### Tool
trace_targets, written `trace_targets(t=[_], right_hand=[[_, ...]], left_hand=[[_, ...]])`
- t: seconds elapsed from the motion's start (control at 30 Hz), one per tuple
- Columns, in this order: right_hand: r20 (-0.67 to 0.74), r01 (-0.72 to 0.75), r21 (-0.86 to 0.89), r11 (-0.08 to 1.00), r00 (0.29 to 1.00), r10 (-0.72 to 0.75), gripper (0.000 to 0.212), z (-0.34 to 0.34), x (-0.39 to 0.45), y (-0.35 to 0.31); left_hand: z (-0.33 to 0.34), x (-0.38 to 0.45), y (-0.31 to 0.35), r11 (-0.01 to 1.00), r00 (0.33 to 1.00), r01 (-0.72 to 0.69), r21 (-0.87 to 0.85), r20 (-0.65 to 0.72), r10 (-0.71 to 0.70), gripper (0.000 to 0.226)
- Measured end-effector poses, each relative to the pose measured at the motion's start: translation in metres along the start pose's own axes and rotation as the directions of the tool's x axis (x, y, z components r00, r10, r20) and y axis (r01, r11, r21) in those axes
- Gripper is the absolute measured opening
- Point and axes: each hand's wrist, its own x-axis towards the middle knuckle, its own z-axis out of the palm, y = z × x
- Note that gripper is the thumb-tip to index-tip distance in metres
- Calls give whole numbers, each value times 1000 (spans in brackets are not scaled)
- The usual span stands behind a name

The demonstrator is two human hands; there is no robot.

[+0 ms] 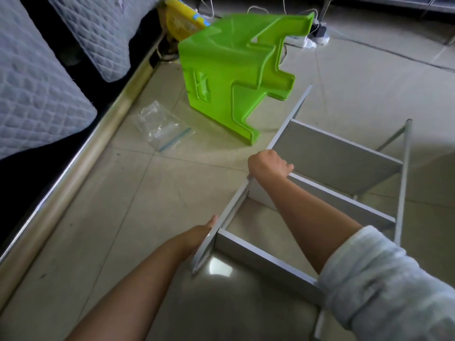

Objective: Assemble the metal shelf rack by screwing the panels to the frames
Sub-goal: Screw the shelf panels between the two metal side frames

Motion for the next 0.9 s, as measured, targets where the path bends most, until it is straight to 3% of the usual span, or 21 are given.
trace_targets(t=[0.13, 0.2, 0.27, 0.37, 0.43, 0.5, 0.57, 0.63, 0.73, 0.77, 0.8, 0.9], right_hand=[[70, 67, 15, 998, 995, -68, 23, -10, 4, 12], [66, 122, 67, 990, 990, -127, 34, -19, 3, 24], [9, 206, 100, 973, 978, -208, 34, -29, -5, 48], [-110, 252, 62, 966, 963, -244, 22, -43, -26, 110], [-210, 199, -31, 980, 957, -201, 28, -49, -47, 160], [-280, 94, -16, 995, 955, -95, 44, -53, -69, 205], [-270, -76, 178, 981, 955, 123, 53, -51, -89, 237], [-128, -216, 398, 892, 949, 287, 55, -40, -104, 255], [79, -247, 718, 651, 958, 277, 31, -21, -114, 257], [90, -246, 800, 547, 951, 296, 26, -16, -115, 253], [72, -243, 826, 508, 940, 332, 27, -12, -112, 250], [1, -221, 779, 586, 936, 352, 29, -3, -105, 249]], left_hand=[[-3, -7, 8, 995, 994, -72, 62, -83, 77, 63], [-4, -12, 19, 986, 971, -120, 111, -191, 140, 54], [-3, -11, 30, 968, 926, -210, 141, -289, 243, 46], [4, -17, 52, 896, 833, -282, 343, -377, 406, 39], [15, -18, 63, 822, 821, -230, 521, -350, 451, 35], [28, -17, 67, 741, 838, -118, 661, -334, 431, 30], [38, -18, 65, 664, 839, 16, 747, -372, 398, 36], [44, -20, 61, 615, 826, 107, 781, -414, 382, 45], [47, -30, 56, 613, 805, 166, 773, -465, 368, 34], [47, -32, 53, 619, 799, 165, 768, -472, 372, 29], [46, -34, 52, 625, 794, 156, 765, -473, 381, 26], [44, -35, 46, 631, 782, 118, 767, -464, 417, 25]])
